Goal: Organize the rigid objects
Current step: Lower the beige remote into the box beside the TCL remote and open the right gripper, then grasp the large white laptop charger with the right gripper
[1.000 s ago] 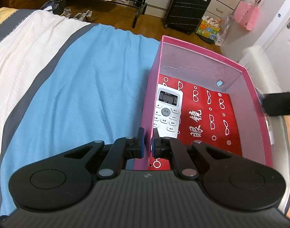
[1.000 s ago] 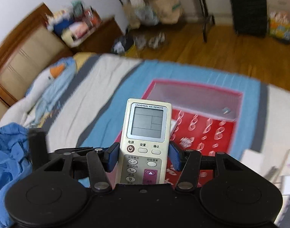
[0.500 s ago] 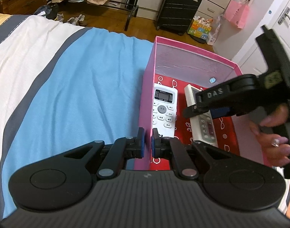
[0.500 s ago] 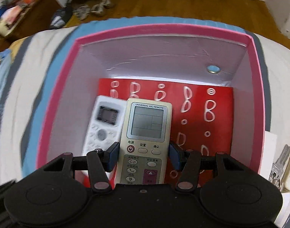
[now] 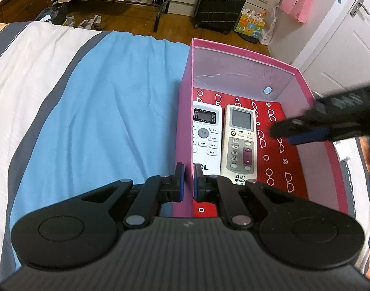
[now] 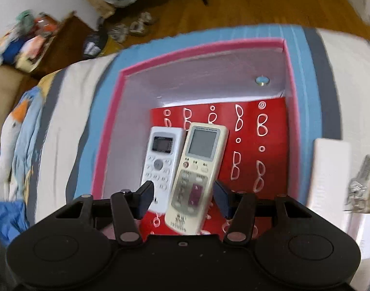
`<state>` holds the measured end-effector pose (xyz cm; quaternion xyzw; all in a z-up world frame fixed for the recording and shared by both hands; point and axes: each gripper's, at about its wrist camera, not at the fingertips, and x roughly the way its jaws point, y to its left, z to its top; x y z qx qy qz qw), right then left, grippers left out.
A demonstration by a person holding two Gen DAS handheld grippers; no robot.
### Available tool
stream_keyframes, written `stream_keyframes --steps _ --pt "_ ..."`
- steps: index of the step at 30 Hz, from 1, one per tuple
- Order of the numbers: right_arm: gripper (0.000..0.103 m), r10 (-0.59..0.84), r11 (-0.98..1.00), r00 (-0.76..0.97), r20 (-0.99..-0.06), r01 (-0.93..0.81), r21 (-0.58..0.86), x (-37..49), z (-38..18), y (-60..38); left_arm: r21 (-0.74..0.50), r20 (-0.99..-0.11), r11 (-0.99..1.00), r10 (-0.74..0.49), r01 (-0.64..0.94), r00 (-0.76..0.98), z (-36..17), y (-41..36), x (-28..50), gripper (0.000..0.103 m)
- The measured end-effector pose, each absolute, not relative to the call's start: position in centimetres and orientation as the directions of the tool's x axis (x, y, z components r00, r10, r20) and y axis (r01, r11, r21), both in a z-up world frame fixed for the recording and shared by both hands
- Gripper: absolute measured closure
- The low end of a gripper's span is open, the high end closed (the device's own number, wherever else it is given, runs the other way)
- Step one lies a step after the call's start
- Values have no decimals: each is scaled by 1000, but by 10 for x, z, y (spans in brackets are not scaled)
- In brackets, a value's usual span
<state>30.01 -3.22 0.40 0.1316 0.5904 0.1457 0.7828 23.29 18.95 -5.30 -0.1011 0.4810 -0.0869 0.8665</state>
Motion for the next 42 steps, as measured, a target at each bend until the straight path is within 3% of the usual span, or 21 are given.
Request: stream_keyframes --steps 6,11,13,15,24,36,42 --pt "43 301 945 428 -852 -254 206 241 63 -41 -241 -825 969 -238 63 512 -52 186 232 96" --pt "42 235 956 538 -809 -278 93 214 83 -76 -245 -836 967 -250 75 489 -52 186 232 95" --pt "34 206 964 582 -787 -259 61 210 81 -95 -244 -840 967 -252 80 482 -52 186 231 95" --pt "32 164 975 610 -775 -221 33 210 73 -116 -244 -840 966 -253 82 481 -52 187 230 95" --pt "39 155 987 482 -862 -40 156 231 15 -201 -231 -838 969 -241 83 489 -51 184 229 95" --pt "39 139 986 342 -929 37 162 233 -63 -204 -218 -834 972 -231 86 501 -49 183 227 95" --pt "46 159 982 338 -928 47 185 240 -66 -208 -239 -829 968 -247 82 502 -48 187 227 95"
